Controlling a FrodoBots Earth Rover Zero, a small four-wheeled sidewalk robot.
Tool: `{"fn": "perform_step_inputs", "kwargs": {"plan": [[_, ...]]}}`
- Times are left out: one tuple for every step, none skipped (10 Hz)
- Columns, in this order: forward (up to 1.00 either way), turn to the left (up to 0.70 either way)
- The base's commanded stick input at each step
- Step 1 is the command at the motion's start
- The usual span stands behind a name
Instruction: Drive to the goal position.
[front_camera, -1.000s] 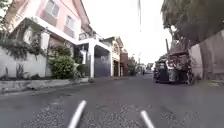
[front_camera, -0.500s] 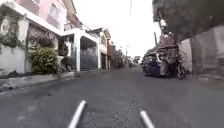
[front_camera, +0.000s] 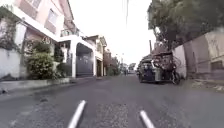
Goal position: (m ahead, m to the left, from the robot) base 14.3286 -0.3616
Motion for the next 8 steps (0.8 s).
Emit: {"fn": "perform_step_inputs", "kwargs": {"plan": [[0.0, 0.0], [0.0, 0.0], [0.0, 0.0], [0.0, 0.0], [0.0, 0.0], [0.49, 0.0], [1.0, 0.0], [1.0, 0.0]]}}
